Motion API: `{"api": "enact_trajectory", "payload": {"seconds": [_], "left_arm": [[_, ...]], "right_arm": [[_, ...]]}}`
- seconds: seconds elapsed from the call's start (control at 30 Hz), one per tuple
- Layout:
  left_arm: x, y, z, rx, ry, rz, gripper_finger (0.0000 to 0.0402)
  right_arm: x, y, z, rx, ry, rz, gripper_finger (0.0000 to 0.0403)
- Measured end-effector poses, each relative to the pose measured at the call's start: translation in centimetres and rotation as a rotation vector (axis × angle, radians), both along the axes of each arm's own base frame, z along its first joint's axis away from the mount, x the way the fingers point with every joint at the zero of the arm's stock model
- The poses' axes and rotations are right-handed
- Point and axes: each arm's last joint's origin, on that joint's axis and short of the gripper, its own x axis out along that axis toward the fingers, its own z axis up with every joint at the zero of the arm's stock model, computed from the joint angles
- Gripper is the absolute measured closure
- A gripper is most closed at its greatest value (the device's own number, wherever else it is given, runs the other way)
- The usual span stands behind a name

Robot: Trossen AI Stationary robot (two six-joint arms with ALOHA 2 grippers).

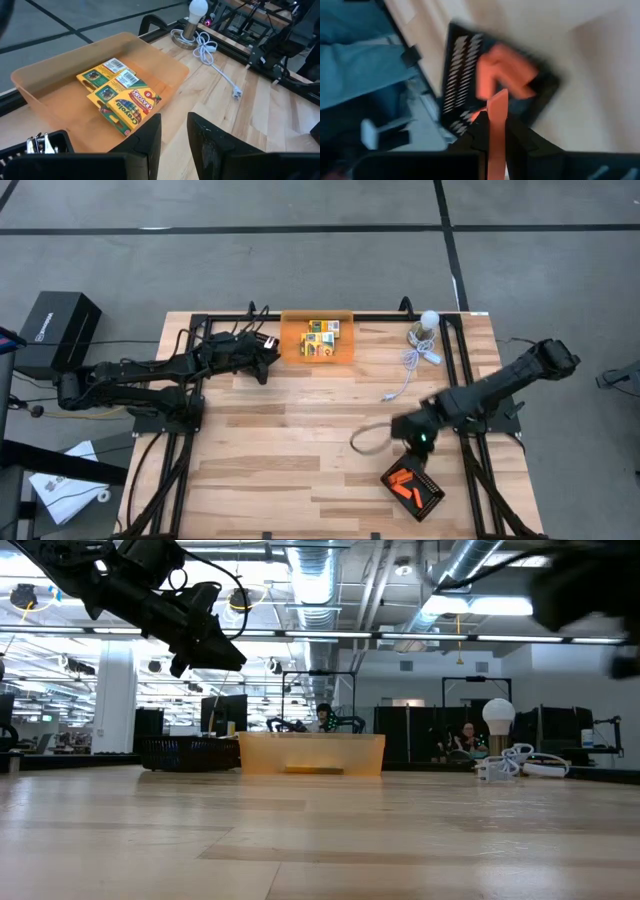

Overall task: Pick & Place School Supplies
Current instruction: Put the orange eraser into the bottom black bin, then return to Home Position

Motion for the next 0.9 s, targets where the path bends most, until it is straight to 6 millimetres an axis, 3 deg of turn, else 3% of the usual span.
{"api": "enact_trajectory", "payload": {"seconds": [0.13, 0.23, 0.53, 0.9], "left_arm": [[0.0, 0.0, 0.1, 0.003, -0.006, -0.001, 0.0311], [0.0, 0.0, 0.1, 0.005, -0.007, -0.001, 0.0311], [0.1, 0.0, 0.1, 0.003, -0.015, -0.003, 0.0311], [0.2, 0.0, 0.6, 0.011, -0.067, -0.022, 0.0311]], "right_arm": [[-1.6, 3.5, -2.3, 0.115, -0.022, -0.1, 0.0381], [-2.6, 5.1, -3.8, 0.124, -0.004, -0.168, 0.0381], [-3.0, 5.5, -5.1, 0.034, -0.006, -0.223, 0.0376], [-2.6, 5.3, -3.9, 0.066, -0.107, -0.271, 0.0166]]}}
